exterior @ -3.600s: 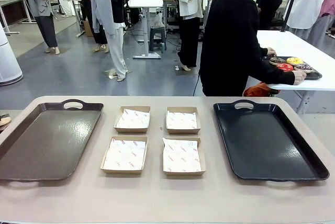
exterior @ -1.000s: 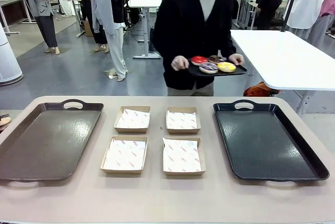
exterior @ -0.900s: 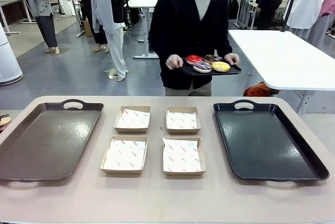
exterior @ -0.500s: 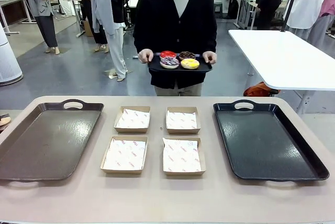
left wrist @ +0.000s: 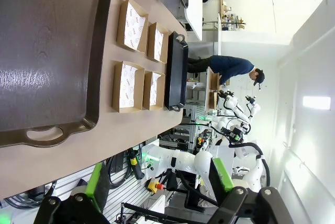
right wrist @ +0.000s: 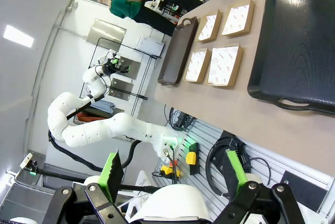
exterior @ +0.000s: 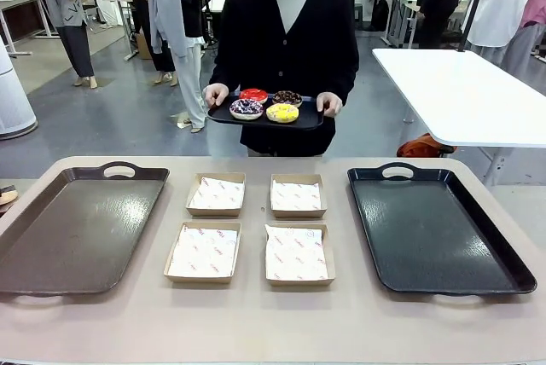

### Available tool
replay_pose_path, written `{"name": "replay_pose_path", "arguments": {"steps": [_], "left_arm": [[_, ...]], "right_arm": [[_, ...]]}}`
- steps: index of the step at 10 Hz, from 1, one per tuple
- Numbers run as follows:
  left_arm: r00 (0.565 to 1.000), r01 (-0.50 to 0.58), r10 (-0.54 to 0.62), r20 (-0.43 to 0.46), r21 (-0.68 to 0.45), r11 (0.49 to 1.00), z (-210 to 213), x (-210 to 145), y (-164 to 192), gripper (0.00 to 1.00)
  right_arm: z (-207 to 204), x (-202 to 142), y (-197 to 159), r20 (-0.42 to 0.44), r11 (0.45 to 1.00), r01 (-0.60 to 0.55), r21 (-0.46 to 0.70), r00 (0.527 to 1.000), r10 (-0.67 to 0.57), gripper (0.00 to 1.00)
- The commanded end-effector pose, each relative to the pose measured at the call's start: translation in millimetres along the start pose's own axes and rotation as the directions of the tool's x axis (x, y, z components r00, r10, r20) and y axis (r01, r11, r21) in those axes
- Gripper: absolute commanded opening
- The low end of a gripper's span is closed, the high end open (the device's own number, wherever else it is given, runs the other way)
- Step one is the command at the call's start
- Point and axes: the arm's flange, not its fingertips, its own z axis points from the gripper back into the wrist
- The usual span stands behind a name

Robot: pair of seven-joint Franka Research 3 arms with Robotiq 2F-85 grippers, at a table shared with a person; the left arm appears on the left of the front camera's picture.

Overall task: Individually package the donuts and arrange them on the tray.
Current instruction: Pick up one Paper togo box.

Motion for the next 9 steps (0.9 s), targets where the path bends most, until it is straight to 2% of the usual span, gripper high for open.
{"name": "replay_pose_path", "arguments": {"steps": [1, 9], "left_arm": [[1.0, 0.008, -0.008, 0.001, -0.023, 1.0, 0.6, 0.6, -0.5, 1.0], [1.0, 0.008, -0.008, 0.001, -0.023, 1.0, 0.6, 0.6, -0.5, 1.0]], "right_arm": [[-0.4, -2.0, -1.0, 0.005, 1.0, -0.001, 0.007, 1.0, 0.001, 1.0], [-0.4, -2.0, -1.0, 0.005, 1.0, -0.001, 0.007, 1.0, 0.001, 1.0]]}}
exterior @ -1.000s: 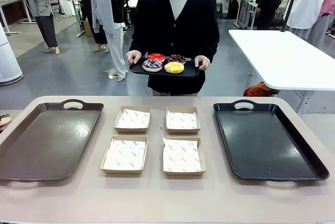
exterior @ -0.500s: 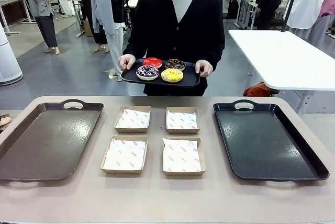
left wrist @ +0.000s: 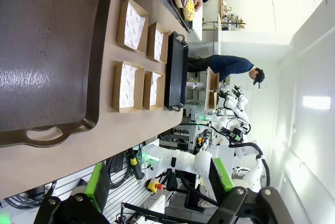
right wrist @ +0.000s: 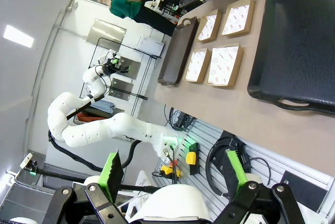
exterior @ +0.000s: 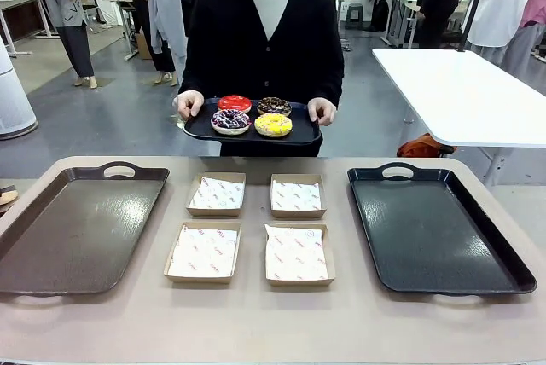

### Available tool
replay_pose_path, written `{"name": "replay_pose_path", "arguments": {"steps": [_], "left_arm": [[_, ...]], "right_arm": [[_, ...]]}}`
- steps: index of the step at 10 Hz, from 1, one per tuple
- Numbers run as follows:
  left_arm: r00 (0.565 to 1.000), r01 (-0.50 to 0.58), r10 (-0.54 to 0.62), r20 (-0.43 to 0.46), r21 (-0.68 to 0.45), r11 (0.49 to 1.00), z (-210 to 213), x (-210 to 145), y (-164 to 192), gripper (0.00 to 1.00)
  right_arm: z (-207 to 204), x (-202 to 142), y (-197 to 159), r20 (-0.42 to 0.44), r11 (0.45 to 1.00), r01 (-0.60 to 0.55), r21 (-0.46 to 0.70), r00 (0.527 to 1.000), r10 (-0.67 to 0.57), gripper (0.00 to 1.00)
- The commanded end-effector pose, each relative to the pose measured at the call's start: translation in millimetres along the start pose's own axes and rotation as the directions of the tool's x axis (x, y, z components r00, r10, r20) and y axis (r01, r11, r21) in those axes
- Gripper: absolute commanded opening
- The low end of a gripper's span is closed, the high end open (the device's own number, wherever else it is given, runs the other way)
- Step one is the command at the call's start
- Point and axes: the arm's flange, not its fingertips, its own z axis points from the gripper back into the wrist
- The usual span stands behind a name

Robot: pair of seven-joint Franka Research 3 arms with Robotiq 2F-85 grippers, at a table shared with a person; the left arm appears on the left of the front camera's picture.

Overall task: Individually package the donuts and arrange them on the tray.
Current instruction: Pick up one Paper togo box.

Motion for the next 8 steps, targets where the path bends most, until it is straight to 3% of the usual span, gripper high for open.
{"name": "replay_pose_path", "arguments": {"steps": [1, 8], "left_arm": [[1.0, 0.008, -0.008, 0.001, -0.023, 1.0, 0.6, 0.6, -0.5, 1.0], [1.0, 0.008, -0.008, 0.001, -0.023, 1.0, 0.6, 0.6, -0.5, 1.0]], "right_arm": [[-0.4, -2.0, -1.0, 0.005, 1.0, -0.001, 0.007, 1.0, 0.001, 1.0], [-0.4, -2.0, -1.0, 0.005, 1.0, -0.001, 0.007, 1.0, 0.001, 1.0]]}}
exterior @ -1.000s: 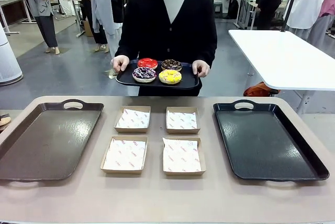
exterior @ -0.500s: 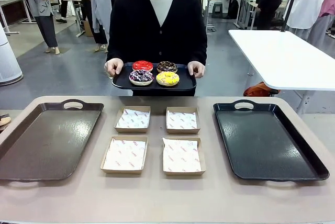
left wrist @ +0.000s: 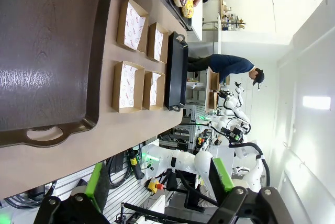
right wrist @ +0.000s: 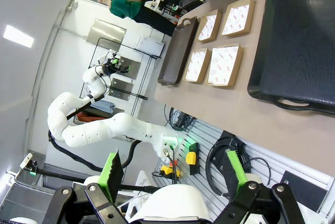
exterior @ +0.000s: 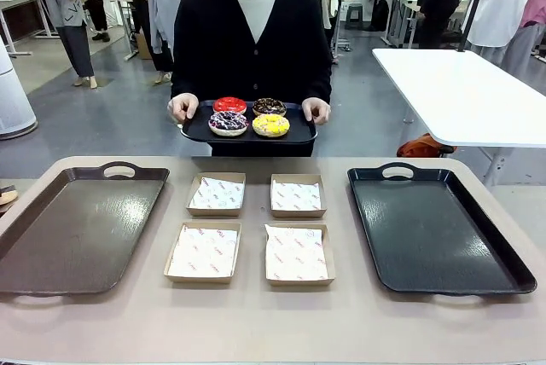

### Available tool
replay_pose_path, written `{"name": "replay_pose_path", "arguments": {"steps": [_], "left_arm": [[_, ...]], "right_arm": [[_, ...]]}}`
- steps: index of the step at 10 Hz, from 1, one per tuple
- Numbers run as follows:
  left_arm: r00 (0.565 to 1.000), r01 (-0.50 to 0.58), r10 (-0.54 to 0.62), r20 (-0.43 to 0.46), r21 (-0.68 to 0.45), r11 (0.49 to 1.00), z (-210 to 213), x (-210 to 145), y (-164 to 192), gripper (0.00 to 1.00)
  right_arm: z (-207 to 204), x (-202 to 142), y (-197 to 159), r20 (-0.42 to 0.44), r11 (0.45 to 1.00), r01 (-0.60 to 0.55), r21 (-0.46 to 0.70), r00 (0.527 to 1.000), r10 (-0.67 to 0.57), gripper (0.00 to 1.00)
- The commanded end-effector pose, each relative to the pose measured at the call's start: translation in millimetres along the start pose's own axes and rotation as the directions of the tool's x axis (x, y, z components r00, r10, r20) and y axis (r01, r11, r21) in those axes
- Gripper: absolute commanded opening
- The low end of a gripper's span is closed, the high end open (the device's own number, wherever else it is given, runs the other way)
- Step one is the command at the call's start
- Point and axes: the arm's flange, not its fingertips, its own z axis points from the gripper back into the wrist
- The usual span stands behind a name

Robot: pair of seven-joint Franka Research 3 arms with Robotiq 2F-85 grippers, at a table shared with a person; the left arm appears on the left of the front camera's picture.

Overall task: Individually package the donuts and arrange them on the tray.
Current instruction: Pick up one Paper togo box.

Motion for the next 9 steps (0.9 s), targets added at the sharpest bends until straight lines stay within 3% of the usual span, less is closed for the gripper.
{"name": "replay_pose_path", "arguments": {"steps": [1, 7, 9], "left_arm": [[1.0, 0.008, -0.008, 0.001, -0.023, 1.0, 0.6, 0.6, -0.5, 1.0], [1.0, 0.008, -0.008, 0.001, -0.023, 1.0, 0.6, 0.6, -0.5, 1.0], [1.0, 0.008, -0.008, 0.001, -0.023, 1.0, 0.6, 0.6, -0.5, 1.0]], "right_arm": [[-0.4, -2.0, -1.0, 0.005, 1.0, -0.001, 0.007, 1.0, 0.001, 1.0], [0.0, 0.0, 0.0, 0.0, 1.0, 0.0, 0.0, 1.0, 0.0, 1.0], [-17.0, 33.5, 32.3, -0.151, 0.989, -0.089, -0.12, 0.986, 0.071, 1.0]]}}
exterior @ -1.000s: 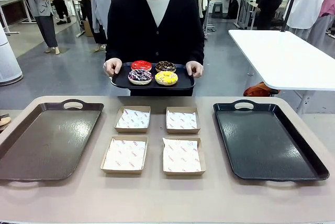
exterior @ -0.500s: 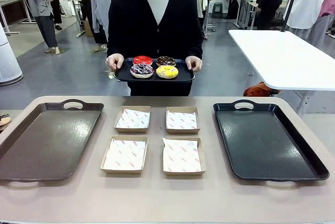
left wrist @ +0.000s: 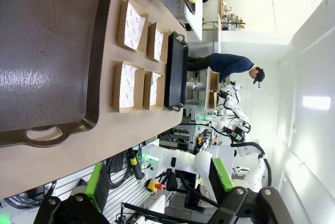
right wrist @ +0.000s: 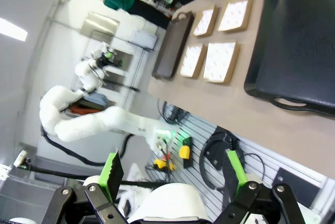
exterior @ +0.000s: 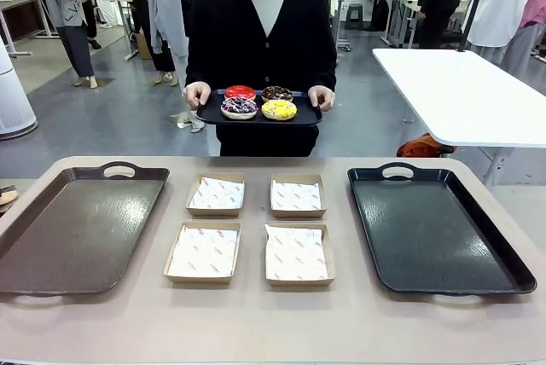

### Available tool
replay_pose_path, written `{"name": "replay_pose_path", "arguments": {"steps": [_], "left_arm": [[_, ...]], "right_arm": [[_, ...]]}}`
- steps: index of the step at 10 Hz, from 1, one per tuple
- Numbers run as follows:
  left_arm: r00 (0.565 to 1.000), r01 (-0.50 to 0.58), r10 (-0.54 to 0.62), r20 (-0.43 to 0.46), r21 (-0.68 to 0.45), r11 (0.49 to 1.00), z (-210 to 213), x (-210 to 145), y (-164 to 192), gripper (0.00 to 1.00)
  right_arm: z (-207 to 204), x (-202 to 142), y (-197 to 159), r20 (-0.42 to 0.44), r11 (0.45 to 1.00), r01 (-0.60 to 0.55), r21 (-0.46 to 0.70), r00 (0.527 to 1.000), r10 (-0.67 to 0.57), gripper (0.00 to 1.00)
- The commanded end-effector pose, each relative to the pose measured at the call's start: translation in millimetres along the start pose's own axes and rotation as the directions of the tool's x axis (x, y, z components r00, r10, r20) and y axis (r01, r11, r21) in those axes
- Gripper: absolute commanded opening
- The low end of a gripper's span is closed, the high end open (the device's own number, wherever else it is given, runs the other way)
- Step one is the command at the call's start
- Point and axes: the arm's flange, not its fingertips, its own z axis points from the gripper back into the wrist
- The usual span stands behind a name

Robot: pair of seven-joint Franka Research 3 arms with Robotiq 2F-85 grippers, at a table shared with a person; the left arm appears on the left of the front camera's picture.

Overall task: Individually package the donuts and arrange them on the tray.
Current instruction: Pick up one Paper togo box.

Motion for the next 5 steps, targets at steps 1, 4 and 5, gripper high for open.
{"name": "replay_pose_path", "arguments": {"steps": [1, 4, 5], "left_arm": [[1.0, 0.008, -0.008, 0.001, -0.023, 1.0, 0.6, 0.5, -0.6, 1.0], [1.0, 0.008, -0.008, 0.001, -0.023, 1.0, 0.6, 0.5, -0.6, 1.0], [1.0, 0.008, -0.008, 0.001, -0.023, 1.0, 0.6, 0.5, -0.6, 1.0]], "right_arm": [[-25.7, 40.5, 36.9, -0.166, 0.986, -0.074, -0.152, 0.985, 0.048, 1.0], [-116.9, 103.5, 98.1, -0.405, 0.914, -0.139, -0.382, 0.914, -0.03, 1.0], [-156.5, 119.2, 109.4, -0.444, 0.87, -0.177, -0.46, 0.894, -0.053, 1.0]]}}
